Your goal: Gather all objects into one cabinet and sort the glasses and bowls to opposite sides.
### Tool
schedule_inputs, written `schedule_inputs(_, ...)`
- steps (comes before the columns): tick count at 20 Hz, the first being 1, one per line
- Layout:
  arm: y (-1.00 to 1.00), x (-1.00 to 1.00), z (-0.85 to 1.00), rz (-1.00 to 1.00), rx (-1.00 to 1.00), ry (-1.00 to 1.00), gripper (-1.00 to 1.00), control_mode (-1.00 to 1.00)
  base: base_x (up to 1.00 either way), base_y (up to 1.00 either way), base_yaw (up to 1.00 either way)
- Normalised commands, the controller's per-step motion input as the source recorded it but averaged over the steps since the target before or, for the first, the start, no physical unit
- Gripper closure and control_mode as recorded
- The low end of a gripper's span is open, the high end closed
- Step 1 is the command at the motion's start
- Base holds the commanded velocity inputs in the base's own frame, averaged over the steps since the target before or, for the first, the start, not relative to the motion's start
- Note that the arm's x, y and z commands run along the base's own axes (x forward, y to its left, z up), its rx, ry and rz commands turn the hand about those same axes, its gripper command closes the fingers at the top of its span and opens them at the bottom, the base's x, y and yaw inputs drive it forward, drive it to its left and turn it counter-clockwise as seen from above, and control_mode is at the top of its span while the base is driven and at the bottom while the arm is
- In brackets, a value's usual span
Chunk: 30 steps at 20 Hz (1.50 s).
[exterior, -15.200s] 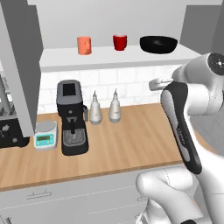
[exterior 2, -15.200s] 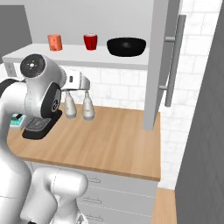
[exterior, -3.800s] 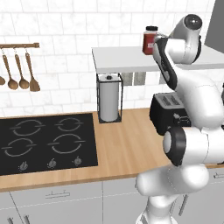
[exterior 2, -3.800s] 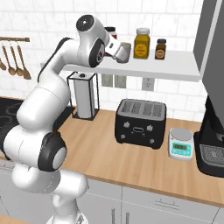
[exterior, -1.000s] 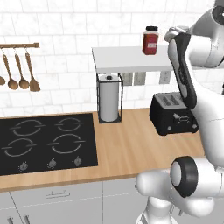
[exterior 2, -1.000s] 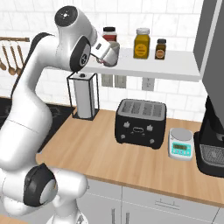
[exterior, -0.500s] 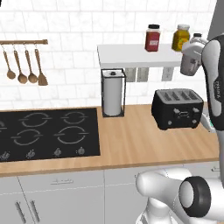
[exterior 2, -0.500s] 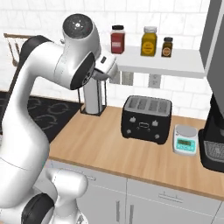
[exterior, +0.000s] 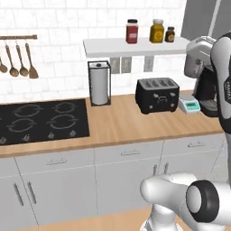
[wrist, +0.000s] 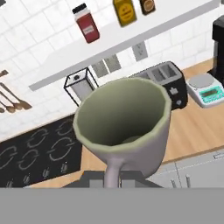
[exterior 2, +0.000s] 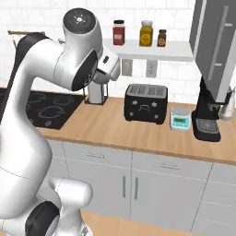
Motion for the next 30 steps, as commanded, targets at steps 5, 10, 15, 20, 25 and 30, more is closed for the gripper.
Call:
schedule_inputs(5, 0.0, 0.0, 0.0, 0.0, 0.0, 0.0, 1.0, 1.0, -0.32, 0.0, -0.54)
schedule_inputs(10, 0.0, 0.0, 0.0, 0.0, 0.0, 0.0, 1.0, 1.0, -0.36, 0.0, -0.59)
schedule_inputs(15, 0.0, 0.0, 0.0, 0.0, 0.0, 0.0, 1.0, 1.0, -0.4, 0.0, -0.62)
schedule_inputs(20, 0.0, 0.0, 0.0, 0.0, 0.0, 0.0, 1.0, 1.0, -0.27, -0.08, -0.56)
schedule_inputs(25, 0.0, 0.0, 0.0, 0.0, 0.0, 0.0, 1.0, 1.0, 0.06, -0.59, -0.12)
schedule_inputs(30, 0.0, 0.0, 0.0, 0.0, 0.0, 0.0, 1.0, 1.0, 0.32, -0.72, 0.0)
